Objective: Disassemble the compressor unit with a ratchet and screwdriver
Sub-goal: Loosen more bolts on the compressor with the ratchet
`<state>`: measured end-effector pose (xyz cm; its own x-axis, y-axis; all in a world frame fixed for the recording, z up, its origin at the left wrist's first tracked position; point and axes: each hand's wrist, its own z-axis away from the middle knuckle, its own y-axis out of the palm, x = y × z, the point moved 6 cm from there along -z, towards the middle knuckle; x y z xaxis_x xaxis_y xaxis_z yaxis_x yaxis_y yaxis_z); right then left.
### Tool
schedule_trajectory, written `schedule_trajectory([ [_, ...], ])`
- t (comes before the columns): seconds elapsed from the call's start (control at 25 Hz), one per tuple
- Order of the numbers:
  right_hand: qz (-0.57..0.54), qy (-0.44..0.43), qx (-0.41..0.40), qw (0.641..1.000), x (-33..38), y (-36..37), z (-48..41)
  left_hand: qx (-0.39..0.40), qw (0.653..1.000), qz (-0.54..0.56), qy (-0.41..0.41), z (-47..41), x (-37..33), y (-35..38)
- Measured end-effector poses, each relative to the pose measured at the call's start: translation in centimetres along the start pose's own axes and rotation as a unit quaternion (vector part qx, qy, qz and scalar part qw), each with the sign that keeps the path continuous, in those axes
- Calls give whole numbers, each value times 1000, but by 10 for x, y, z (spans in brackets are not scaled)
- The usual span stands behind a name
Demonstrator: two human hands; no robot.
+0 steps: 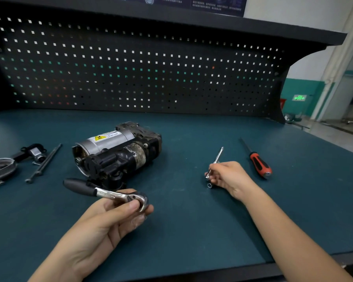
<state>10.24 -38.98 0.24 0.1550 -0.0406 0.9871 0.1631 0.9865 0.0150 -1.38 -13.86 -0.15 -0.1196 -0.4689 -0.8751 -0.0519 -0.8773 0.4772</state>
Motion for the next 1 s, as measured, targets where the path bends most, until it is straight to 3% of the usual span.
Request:
schedule_trajectory([
  [0.28,-13,-13,10,1000,-1,1,0,-4,1000,0,6,1,0,-1],
  [0.6,115,-229,21,966,13,22,22,16,999,-28,40,3,-1,-3],
  [0.8,101,-258,77,958,17,39,34,64,985,-138,86,1,-6,7],
  [0.88,23,-204,119,971,13,46,33,90,951,-246,163,-3,-19,21],
  [0.92,-25,-163,143,976,11,50,33,107,912,-327,223,-5,-27,29],
  [1.0,-105,-91,186,973,7,57,34,144,797,-486,329,-10,-33,47],
])
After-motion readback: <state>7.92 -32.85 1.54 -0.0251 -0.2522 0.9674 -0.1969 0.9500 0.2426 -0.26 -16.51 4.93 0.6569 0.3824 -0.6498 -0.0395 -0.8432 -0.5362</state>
